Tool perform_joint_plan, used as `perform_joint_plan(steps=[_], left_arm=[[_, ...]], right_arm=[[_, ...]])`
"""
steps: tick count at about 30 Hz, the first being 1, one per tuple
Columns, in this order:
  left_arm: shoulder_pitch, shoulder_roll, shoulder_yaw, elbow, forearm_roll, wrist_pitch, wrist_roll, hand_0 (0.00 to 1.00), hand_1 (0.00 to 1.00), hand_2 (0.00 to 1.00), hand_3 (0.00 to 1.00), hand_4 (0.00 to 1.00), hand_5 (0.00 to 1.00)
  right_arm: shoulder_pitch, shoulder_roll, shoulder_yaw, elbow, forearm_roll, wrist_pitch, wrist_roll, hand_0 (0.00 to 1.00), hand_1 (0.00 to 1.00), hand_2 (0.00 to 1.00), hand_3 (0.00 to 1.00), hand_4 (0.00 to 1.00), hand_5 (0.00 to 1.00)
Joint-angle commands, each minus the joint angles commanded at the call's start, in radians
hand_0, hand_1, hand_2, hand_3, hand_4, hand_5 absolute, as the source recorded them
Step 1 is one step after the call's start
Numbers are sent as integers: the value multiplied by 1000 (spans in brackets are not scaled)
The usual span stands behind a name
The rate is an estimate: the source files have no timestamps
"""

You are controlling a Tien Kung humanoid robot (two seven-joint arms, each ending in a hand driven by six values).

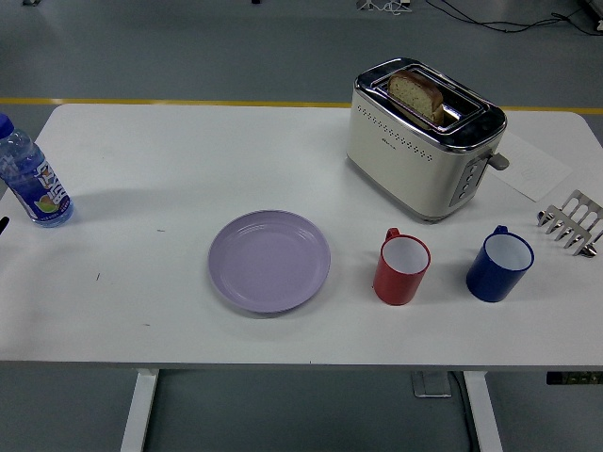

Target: Push plate across desktop

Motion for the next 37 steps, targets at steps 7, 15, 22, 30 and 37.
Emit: perform_joint_plan(steps=[7,15,22,30,37], left_arm=[[2,1,-2,-4,7,-2,-1,661,662,662,653,501,998],[9,0,-25,-4,10,0,-2,661,663,662,653,501,998],[2,1,-20,-5,-5,-6,-13,661,662,661,651,499,998],[-1,4,-18,-6,-5,-11,-39,661,657,656,651,499,998],[-6,11,-1,-9,-4,-10,-51,656,655,654,648,496,998]], right_arm=[[1,2,2,0,-3,-1,-1,607,508,563,577,371,261],[8,1,5,0,-7,-1,-1,607,508,563,577,371,261],[14,0,16,0,-21,-2,-3,607,509,563,577,371,261],[20,0,15,0,-12,-4,0,607,508,565,577,371,260],[24,-1,15,0,-12,-4,2,607,508,565,577,371,261]])
